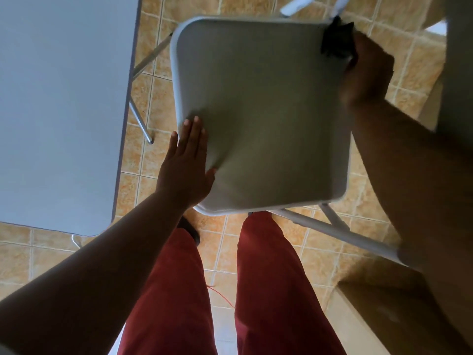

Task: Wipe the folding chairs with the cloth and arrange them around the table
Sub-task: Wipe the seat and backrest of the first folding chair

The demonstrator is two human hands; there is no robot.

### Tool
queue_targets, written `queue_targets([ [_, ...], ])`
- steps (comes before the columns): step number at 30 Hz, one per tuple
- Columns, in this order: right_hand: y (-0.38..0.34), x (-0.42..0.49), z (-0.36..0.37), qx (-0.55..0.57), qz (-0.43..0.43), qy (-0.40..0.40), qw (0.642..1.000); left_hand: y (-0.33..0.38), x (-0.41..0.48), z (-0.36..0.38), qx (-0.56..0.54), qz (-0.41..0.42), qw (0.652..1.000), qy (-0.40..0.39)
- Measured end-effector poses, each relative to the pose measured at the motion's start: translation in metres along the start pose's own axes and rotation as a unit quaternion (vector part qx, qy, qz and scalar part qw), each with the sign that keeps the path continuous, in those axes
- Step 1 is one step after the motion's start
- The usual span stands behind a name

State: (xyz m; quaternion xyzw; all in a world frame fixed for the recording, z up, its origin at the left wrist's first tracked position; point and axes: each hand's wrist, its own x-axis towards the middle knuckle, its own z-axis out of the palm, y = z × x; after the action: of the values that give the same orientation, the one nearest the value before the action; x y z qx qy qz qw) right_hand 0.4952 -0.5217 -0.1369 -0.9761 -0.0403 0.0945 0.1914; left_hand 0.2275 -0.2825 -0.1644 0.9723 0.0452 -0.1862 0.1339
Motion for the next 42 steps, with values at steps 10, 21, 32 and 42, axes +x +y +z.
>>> queue_targets([
  [10, -0.123, 0.001, 0.067, -0.113, 0.017, 0.004, 0.993, 0.000, -0.002, 0.004, -0.023, -0.010, 1.000, 0.012],
  [21, -0.142, -0.081, 0.103, -0.101, -0.331, -0.110, 0.932, 0.005, -0.017, 0.006, -0.033, -0.046, 0.998, 0.007],
  [32, -0.017, -0.248, 0.056, -0.037, -0.409, -0.289, 0.865, 0.007, -0.077, 0.017, -0.045, -0.047, 0.997, -0.041],
  [42, -0.001, -0.004, 0.012, -0.028, -0.155, -0.032, 0.987, 0.005, -0.025, 0.011, 0.013, 0.017, 1.000, -0.022],
])
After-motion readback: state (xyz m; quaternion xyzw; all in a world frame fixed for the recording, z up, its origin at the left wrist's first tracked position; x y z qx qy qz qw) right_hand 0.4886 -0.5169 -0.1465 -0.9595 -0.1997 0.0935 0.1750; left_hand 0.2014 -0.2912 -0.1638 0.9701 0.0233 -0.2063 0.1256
